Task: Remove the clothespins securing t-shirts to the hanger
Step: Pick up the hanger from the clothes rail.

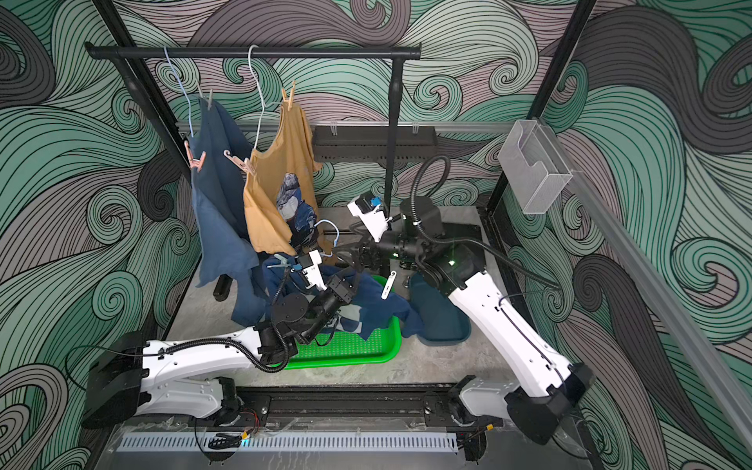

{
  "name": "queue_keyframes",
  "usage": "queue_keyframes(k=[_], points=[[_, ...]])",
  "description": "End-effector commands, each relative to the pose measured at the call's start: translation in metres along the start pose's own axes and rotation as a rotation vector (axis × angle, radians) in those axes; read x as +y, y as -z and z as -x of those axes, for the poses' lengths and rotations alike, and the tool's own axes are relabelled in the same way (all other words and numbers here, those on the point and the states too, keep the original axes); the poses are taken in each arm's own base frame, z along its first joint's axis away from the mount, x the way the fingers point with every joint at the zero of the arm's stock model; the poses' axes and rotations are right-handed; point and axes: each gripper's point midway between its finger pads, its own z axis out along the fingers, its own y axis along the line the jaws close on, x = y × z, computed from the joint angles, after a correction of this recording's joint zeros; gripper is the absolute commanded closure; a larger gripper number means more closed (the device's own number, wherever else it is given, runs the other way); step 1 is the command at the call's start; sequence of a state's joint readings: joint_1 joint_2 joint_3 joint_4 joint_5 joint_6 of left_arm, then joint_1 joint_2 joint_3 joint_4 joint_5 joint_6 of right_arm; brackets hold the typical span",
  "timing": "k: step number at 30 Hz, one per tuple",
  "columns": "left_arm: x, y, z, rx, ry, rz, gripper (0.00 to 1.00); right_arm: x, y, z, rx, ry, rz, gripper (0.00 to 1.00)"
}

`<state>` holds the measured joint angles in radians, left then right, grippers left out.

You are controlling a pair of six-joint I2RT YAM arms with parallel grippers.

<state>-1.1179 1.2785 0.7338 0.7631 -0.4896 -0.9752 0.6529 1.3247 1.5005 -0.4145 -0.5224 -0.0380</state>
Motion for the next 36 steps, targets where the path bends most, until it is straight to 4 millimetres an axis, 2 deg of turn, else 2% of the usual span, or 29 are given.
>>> queue_keyframes(k=[1,5,10,13,19,31,36], points=[[-0.02,0.006,0.018,-0.053,0.023,-0.056,1.0,-0.004,-0.003,0.015,-0.037,-0.002,-0.045,0.24],[-0.023,0.006,0.019,-0.053,0.014,-0.058,1.0,-0.013,-0.011,0.008,-0.013,-0.012,-0.076,0.31],[-0.023,0.007,0.018,-0.051,0.014,-0.059,1.0,-0.014,-0.018,-0.001,0.02,-0.027,-0.063,0.55],[-0.023,0.006,0.018,-0.052,0.014,-0.058,1.0,-0.01,-0.02,-0.003,0.021,-0.034,-0.033,0.6],[-0.024,0.006,0.019,-0.055,0.014,-0.057,1.0,-0.003,-0.023,-0.007,0.034,-0.058,0.013,0.76],[-0.024,0.007,0.019,-0.054,0.008,-0.056,1.0,0.002,-0.027,-0.032,0.107,-0.089,0.054,0.74],[-0.024,0.006,0.017,-0.05,0.009,-0.057,1.0,0.001,-0.032,-0.04,0.129,-0.106,0.063,0.86]])
